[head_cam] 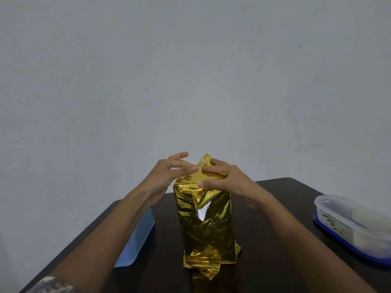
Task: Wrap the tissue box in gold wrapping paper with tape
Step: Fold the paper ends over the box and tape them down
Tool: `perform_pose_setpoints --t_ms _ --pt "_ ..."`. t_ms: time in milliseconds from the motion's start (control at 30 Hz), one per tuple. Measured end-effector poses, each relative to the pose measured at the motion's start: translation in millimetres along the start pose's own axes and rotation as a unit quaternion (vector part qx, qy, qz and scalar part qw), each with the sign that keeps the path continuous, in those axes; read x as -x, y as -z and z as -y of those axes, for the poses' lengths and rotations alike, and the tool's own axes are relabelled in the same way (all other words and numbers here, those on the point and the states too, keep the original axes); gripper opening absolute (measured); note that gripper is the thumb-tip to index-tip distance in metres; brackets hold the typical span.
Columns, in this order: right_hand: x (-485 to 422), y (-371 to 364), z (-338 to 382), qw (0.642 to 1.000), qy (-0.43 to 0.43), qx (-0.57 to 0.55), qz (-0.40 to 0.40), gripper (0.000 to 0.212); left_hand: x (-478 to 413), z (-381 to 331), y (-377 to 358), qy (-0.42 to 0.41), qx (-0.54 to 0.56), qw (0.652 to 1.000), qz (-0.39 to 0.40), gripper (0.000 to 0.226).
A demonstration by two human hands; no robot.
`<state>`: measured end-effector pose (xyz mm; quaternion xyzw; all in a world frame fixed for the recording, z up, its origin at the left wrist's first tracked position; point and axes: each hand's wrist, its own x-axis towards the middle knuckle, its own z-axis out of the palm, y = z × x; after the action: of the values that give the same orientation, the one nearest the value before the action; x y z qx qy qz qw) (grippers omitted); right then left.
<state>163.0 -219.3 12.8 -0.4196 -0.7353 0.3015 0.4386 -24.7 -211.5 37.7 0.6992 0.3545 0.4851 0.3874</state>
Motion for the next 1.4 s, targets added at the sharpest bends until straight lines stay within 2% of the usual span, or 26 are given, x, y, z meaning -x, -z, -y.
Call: perform_pose_setpoints --t_ms 133,233,367,433,633,767,867,933,1033,1167,1233,1333,1400 --pt "0.9 0.0 1.5 1.000 0.006 -0.007 0.006 0.060 -6.0 0.9 0.5 0.008 -0.011 0.999 0.043 0.029" --pt "3.3 0.6 2.5 1.000 0.013 -0.007 0.007 0.056 -9.7 4.0 -0.1 0.014 -0.027 0.998 0.049 0.044" --pt "3.5 0.2 1.5 1.000 0.010 -0.002 0.007 0.056 -11.1 8.0 -5.0 0.029 -0.010 0.999 0.045 0.016" --pt "3.8 -0.2 2.4 1.000 0.012 0.000 0.007 0.054 -10.4 8.8 -7.1 0.030 -0.005 0.999 0.042 0.011" --pt "4.2 -0.3 1.7 1.000 0.020 -0.009 0.011 0.048 -11.3 9.0 -7.5 0.032 -0.015 0.998 0.044 0.012" --pt "3.8 -1.8 2.7 0.999 0.028 -0.016 0.012 0.033 -13.2 9.2 -5.7 0.040 -0.019 0.998 0.055 0.018" --pt "1.2 -1.7 -0.5 0.999 0.031 -0.009 0.012 0.035 -14.1 7.3 -5.5 0.055 -0.017 0.996 0.068 0.022" --pt "1.4 -0.4 -1.4 0.999 0.037 -0.006 0.016 0.039 -14.6 6.0 -4.6 0.062 -0.015 0.995 0.082 0.018" --pt "1.0 -0.3 -2.0 0.999 0.039 -0.012 0.016 0.034 -13.9 3.4 -3.5 0.053 -0.033 0.992 0.107 0.010" --pt "-3.7 -4.5 -4.7 0.999 0.040 -0.015 0.011 0.053 -15.8 3.0 -5.0 0.029 -0.057 0.994 0.088 0.019" --pt "-5.2 -6.4 -5.8 0.999 0.038 -0.016 0.013 0.056 -17.0 4.7 -4.7 0.016 -0.079 0.995 0.062 0.013" --pt "-5.9 -7.5 -7.9 0.999 0.034 -0.004 0.007 0.087 -17.5 6.4 -2.9 0.016 -0.107 0.993 0.045 0.011" --pt "-5.1 -7.5 -7.8 1.000 0.027 -0.016 0.004 0.092 -16.9 5.1 -3.9 0.018 -0.111 0.993 0.034 0.013"
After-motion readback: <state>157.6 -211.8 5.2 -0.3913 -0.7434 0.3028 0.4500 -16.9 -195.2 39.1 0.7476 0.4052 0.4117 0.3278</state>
